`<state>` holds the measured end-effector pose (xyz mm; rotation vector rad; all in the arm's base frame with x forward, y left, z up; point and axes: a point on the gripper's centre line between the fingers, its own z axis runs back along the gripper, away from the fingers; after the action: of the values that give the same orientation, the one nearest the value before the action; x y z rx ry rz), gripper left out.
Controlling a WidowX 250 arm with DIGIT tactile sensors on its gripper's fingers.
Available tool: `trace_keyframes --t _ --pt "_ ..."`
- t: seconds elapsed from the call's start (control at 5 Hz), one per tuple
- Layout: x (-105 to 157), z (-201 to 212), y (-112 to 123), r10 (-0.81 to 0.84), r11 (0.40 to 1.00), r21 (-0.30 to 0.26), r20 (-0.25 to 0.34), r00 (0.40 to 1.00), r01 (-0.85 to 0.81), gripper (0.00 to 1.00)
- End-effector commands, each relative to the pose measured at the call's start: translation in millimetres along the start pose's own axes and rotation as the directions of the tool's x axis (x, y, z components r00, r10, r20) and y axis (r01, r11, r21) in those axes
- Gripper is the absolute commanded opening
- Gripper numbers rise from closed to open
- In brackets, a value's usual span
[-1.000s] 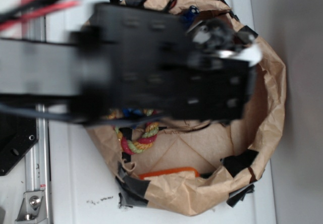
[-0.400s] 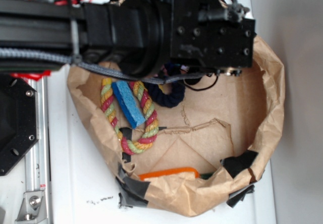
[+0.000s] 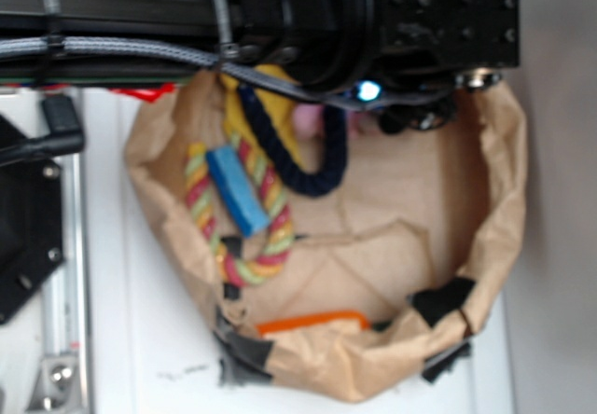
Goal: Grab the blue rope.
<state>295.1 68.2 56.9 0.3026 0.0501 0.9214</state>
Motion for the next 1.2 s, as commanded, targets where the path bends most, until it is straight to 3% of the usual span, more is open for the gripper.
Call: trace_keyframes --t 0.0,0.2,0.4,0.6,0.8,1.0 --pt "2.0 31.5 19.2 -0.129 0.989 -0.057 0.083 0.988 0.134 0.00" --pt "0.7 72.7 26.4 -0.326 0.922 -0.160 0.170 0.930 0.352 0.00" --pt "-8.7 117.8 39.0 -0.453 0.811 -0.267 0.277 0.847 0.521 0.00" --pt "-15.5 132.2 37.2 -0.569 0.698 -0.325 0.289 0.770 0.638 0.00" --pt "-21.5 131.3 22.0 -0.723 0.526 -0.359 0.289 0.628 0.771 0.00" --pt "-25.5 117.9 -2.1 -0.758 0.464 -0.379 0.298 0.581 0.800 0.00"
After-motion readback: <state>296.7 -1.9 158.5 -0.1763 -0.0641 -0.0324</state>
